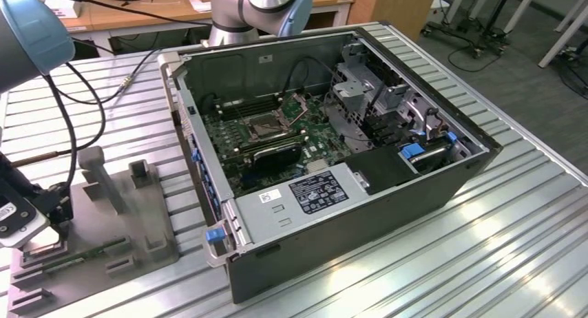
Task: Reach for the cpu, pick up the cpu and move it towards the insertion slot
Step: 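Pick up the cpu and move it towards the insertion slot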
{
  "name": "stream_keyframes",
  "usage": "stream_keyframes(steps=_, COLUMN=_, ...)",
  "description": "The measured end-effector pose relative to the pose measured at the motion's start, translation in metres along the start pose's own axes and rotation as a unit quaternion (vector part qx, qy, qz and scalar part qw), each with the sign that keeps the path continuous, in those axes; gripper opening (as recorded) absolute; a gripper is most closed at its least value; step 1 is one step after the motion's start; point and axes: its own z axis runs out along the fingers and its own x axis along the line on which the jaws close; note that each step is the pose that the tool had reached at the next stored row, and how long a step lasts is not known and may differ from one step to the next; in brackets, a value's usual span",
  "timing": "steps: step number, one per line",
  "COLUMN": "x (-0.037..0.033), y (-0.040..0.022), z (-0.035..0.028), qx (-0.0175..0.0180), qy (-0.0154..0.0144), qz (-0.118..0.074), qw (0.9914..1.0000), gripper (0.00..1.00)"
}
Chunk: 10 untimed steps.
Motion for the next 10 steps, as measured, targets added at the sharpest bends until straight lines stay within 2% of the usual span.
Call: stream_keyframes(steps=10, x=0.0, y=0.0, z=-0.0013, qx=0.0001, qy=0.0002, qz=0.0, qw=1.0, gripper=0.55)
